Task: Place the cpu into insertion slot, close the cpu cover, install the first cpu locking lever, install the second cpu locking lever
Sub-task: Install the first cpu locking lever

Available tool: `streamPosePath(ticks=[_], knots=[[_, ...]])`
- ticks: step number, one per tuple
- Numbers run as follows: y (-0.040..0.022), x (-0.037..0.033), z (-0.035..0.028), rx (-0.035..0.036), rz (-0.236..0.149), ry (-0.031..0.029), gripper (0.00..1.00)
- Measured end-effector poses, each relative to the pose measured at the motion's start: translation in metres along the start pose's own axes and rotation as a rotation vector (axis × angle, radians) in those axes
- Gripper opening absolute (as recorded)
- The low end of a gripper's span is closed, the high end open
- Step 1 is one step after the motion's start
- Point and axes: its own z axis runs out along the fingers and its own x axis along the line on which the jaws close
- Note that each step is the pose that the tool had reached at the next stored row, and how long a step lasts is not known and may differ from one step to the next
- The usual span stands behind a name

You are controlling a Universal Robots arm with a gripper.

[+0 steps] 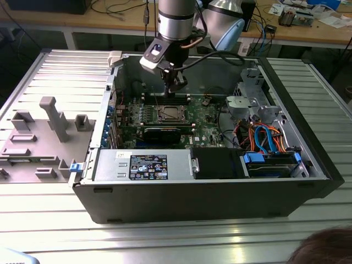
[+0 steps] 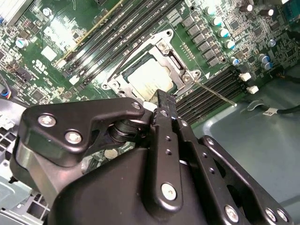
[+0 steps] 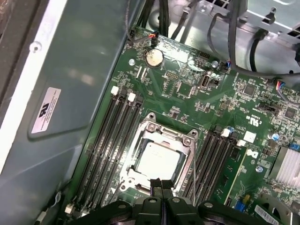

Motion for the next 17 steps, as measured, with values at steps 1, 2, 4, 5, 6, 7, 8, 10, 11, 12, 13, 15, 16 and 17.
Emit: streamPosePath(ticks=[1, 2, 4, 5, 6, 7, 8, 10, 11, 12, 13, 15, 16, 17], knots=[[0.0, 0.0, 0.0, -0.0002, -0.007, -0.0002, 0.11], [0.0, 0.0, 0.0, -0.0003, -0.017, -0.0003, 0.11], [0.0, 0.0, 0.0, -0.0005, -0.03, -0.0005, 0.11], [0.0, 0.0, 0.0, -0.0007, -0.042, -0.0007, 0.11], [0.0, 0.0, 0.0, -0.0008, -0.049, -0.0008, 0.11], [0.0, 0.0, 0.0, -0.0009, -0.055, -0.001, 0.11], [0.0, 0.0, 0.0, -0.0011, -0.063, -0.001, 0.11], [0.0, 0.0, 0.0, -0.0012, -0.076, -0.0013, 0.11], [0.0, 0.0, 0.0, -0.0014, -0.084, -0.0014, 0.11], [0.0, 0.0, 0.0, -0.0015, -0.089, -0.0015, 0.11], [0.0, 0.0, 0.0, -0.0017, -0.098, -0.0016, 0.11], [0.0, 0.0, 0.0, -0.0018, -0.109, -0.0018, 0.11], [0.0, 0.0, 0.0, -0.0019, -0.12, -0.0019, 0.11], [0.0, 0.0, 0.0, -0.002, -0.124, -0.002, 0.11]])
